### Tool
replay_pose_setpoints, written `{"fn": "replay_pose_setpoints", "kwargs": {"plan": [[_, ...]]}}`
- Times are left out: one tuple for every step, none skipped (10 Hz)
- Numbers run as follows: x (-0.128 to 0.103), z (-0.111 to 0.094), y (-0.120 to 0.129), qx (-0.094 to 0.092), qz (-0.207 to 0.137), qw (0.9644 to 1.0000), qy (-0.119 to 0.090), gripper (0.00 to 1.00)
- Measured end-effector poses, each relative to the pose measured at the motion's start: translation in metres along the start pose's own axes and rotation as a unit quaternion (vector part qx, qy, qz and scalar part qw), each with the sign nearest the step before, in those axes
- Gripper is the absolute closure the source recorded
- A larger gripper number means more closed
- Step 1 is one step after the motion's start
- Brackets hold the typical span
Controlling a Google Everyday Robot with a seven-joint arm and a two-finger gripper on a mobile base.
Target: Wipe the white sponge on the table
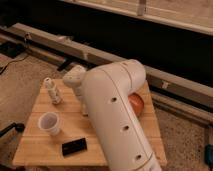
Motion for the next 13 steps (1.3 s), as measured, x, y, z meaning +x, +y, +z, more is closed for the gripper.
{"fn": "replay_pose_setpoints", "kwargs": {"plan": [[-0.005, 0.000, -0.001, 0.001, -0.007, 1.0000, 0.002, 1.00], [-0.012, 0.000, -0.003, 0.002, -0.015, 0.9999, 0.002, 1.00], [-0.012, 0.000, -0.003, 0.003, -0.015, 0.9999, 0.001, 1.00], [-0.012, 0.000, -0.003, 0.003, -0.016, 0.9999, 0.001, 1.00], [-0.013, 0.000, -0.003, 0.003, -0.016, 0.9999, 0.001, 1.00], [-0.014, 0.000, -0.004, 0.003, -0.018, 0.9998, 0.002, 1.00], [-0.017, -0.001, -0.006, 0.006, -0.027, 0.9996, 0.003, 1.00], [-0.031, -0.004, -0.012, 0.011, -0.042, 0.9991, 0.001, 1.00], [-0.045, -0.008, -0.022, 0.017, -0.054, 0.9984, -0.001, 1.00], [-0.060, -0.013, -0.033, 0.022, -0.068, 0.9974, -0.001, 1.00], [-0.073, -0.017, -0.042, 0.028, -0.080, 0.9964, 0.000, 1.00], [-0.085, -0.021, -0.049, 0.033, -0.093, 0.9951, 0.001, 1.00], [-0.091, -0.022, -0.053, 0.037, -0.101, 0.9942, 0.002, 1.00]]}}
